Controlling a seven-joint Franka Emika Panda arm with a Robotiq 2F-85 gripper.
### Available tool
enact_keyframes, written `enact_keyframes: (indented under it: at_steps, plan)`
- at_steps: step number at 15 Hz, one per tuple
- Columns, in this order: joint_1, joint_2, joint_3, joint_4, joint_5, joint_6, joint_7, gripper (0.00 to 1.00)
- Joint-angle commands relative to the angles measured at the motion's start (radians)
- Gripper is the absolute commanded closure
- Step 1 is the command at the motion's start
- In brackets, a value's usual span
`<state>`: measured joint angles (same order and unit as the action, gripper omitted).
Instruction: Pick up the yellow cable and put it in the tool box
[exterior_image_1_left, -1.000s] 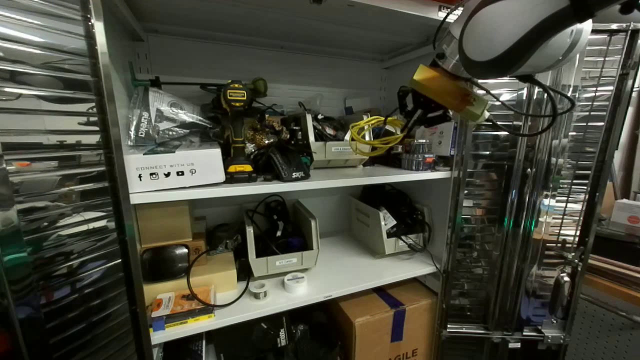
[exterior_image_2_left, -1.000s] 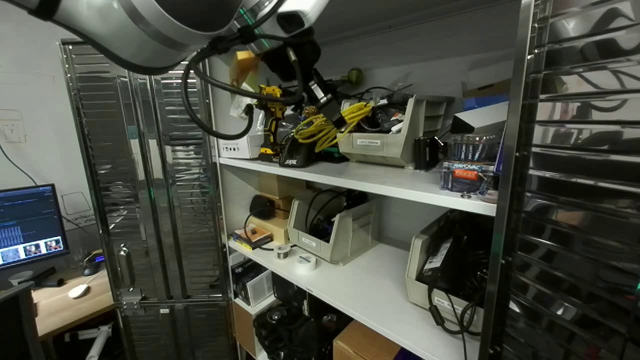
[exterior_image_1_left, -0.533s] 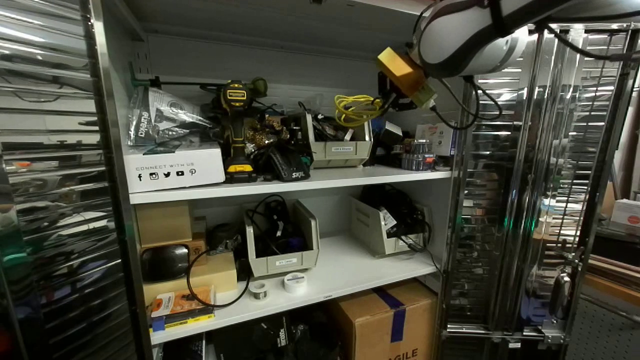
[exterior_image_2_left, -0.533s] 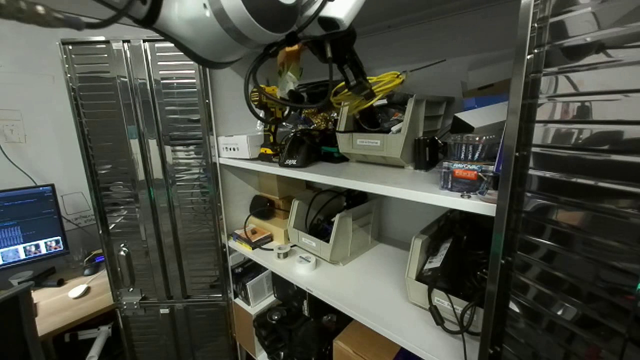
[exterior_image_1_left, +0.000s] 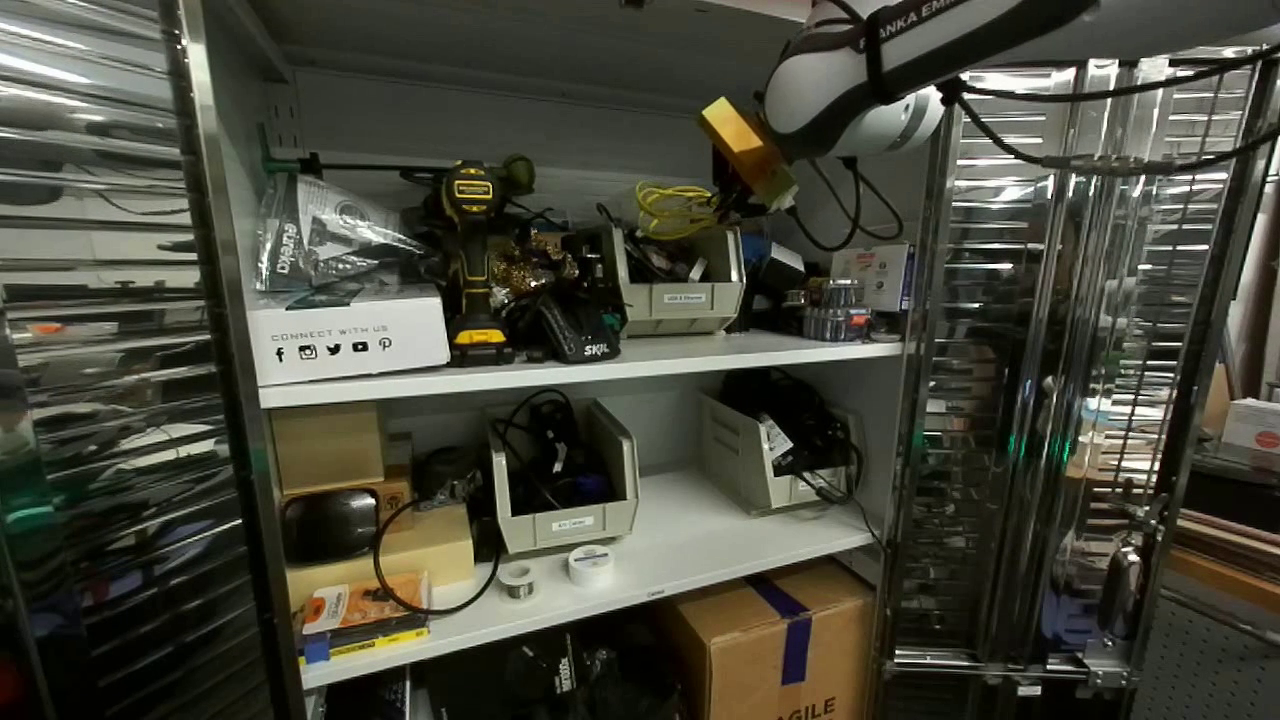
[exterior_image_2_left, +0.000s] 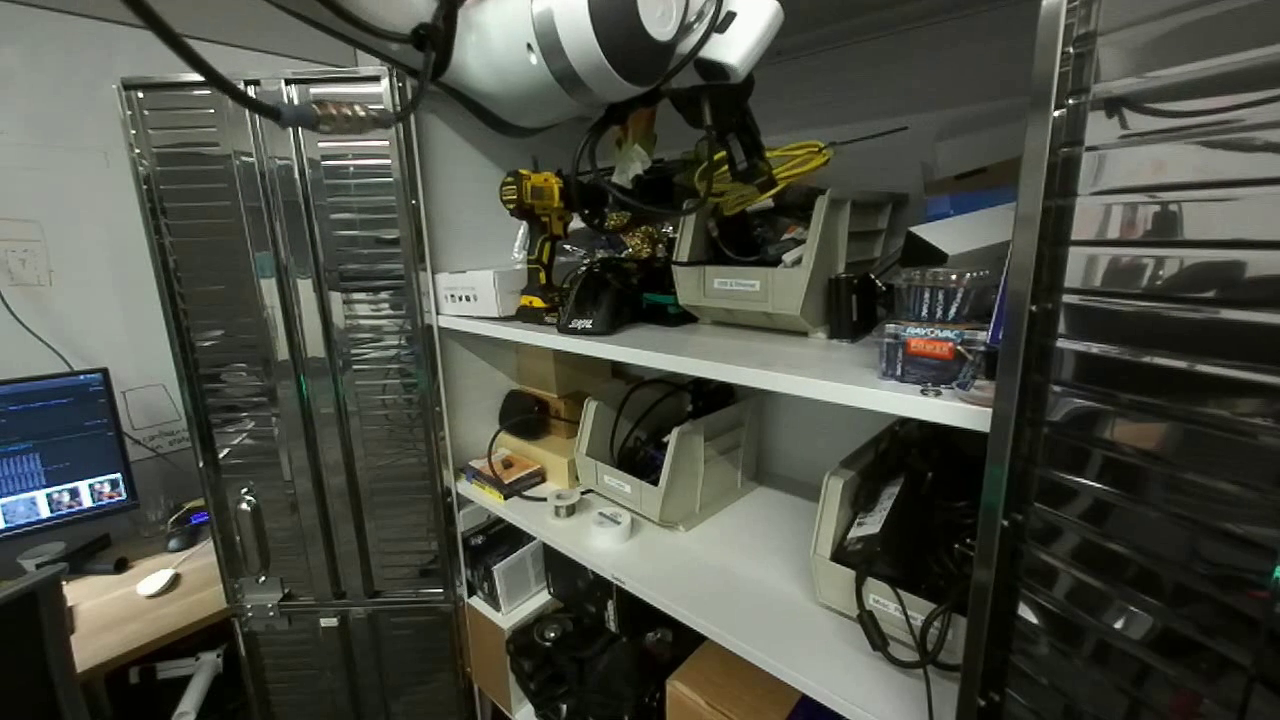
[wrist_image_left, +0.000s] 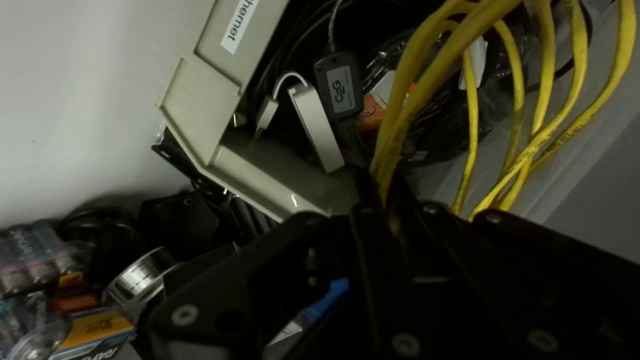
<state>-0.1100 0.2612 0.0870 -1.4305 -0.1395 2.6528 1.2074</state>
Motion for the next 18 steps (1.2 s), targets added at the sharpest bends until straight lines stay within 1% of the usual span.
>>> enact_keyframes:
  at_steps: [1,3,5,6,7,9,10,15,16,18]
  plan:
    - [0.083,0.153,-0.082,0.243,0.032,-0.114,-0.017,0.97]
    - [0.098,0.211,-0.097,0.332,0.063,-0.204,-0.055,0.97]
    - [0.101,0.255,-0.098,0.415,0.093,-0.296,-0.107,0.97]
    - [0.103,0.276,-0.099,0.457,0.107,-0.332,-0.121,0.66]
    - [0.107,0.291,-0.106,0.498,0.110,-0.368,-0.126,0.64]
    - [0.104,0.307,-0.107,0.563,0.131,-0.419,-0.158,0.51]
    - [0.083,0.295,-0.075,0.545,0.107,-0.401,-0.159,0.42]
    - [0.079,0.233,-0.071,0.445,0.103,-0.376,-0.223,0.05]
    - [0.077,0.218,-0.069,0.416,0.104,-0.360,-0.240,0.00]
    - [0.079,0.187,-0.070,0.364,0.097,-0.342,-0.269,0.00]
